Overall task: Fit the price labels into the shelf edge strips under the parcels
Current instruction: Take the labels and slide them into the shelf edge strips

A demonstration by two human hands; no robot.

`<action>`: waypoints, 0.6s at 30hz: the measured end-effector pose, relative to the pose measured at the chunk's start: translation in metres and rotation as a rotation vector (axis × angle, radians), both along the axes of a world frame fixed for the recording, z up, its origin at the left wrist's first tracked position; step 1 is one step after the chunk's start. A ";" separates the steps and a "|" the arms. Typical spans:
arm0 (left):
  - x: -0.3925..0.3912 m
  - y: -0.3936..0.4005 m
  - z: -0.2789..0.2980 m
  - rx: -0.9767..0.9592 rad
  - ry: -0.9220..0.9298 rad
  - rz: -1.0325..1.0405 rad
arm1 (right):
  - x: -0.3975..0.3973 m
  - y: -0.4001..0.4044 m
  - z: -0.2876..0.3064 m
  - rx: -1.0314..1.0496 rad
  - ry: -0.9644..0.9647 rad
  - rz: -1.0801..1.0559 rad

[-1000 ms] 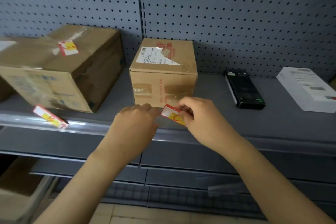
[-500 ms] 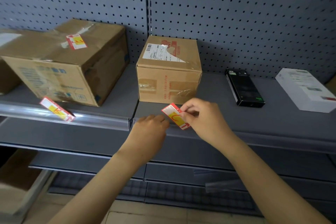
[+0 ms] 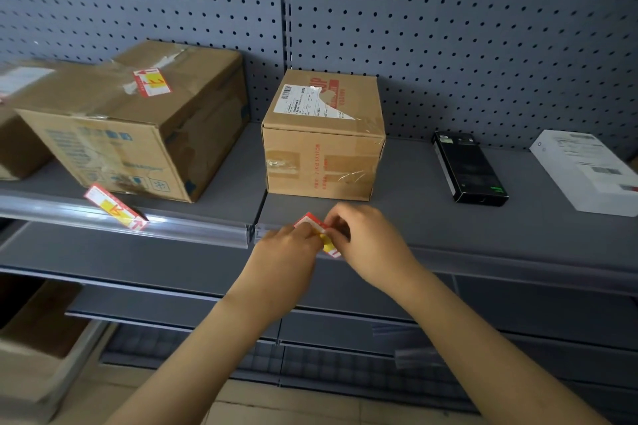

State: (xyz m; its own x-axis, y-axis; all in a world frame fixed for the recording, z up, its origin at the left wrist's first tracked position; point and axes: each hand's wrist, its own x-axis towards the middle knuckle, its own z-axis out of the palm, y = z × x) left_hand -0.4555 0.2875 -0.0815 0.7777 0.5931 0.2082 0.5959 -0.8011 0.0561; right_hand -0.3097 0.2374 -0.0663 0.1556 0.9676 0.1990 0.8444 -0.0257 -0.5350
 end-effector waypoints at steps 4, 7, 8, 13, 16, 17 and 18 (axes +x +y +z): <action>0.001 -0.002 0.009 0.002 0.030 0.010 | 0.001 -0.003 0.004 -0.022 -0.056 0.022; 0.009 -0.002 0.028 0.019 0.054 0.025 | 0.010 -0.008 0.014 -0.025 -0.104 0.004; 0.014 -0.002 0.038 0.032 0.070 0.031 | 0.015 -0.011 0.018 -0.017 -0.133 -0.011; 0.067 0.002 0.084 0.092 -0.066 -0.078 | 0.048 -0.039 0.038 -0.013 -0.260 -0.147; 0.109 -0.004 0.098 0.102 -0.065 -0.140 | 0.073 -0.064 0.048 -0.032 -0.289 -0.253; 0.123 -0.008 0.101 0.111 -0.058 -0.172 | 0.082 -0.072 0.050 -0.040 -0.305 -0.287; 0.136 -0.013 0.103 0.126 -0.050 -0.207 | 0.090 -0.081 0.052 -0.044 -0.323 -0.326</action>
State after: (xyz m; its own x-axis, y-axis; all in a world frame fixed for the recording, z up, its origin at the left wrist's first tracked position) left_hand -0.3197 0.2747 0.0213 0.8671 0.3887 0.3116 0.4170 -0.9085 -0.0273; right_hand -0.2194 0.1565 -0.0139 0.3898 0.8872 0.2469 0.9119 -0.3345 -0.2378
